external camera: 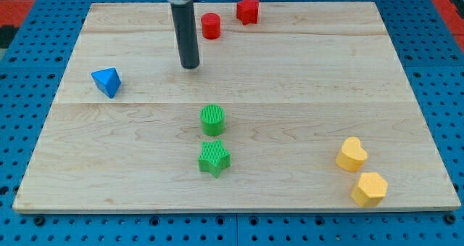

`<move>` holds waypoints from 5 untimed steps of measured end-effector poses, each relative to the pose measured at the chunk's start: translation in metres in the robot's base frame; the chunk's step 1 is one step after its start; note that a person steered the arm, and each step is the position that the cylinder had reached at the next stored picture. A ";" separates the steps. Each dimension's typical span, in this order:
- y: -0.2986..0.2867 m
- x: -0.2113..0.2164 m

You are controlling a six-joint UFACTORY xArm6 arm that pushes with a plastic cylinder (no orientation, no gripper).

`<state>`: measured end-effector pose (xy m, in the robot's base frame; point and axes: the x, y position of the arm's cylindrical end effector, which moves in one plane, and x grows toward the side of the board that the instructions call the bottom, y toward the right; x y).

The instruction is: Push the green blocks near the red circle

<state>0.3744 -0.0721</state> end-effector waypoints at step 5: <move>0.014 0.243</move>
<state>0.6178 -0.0582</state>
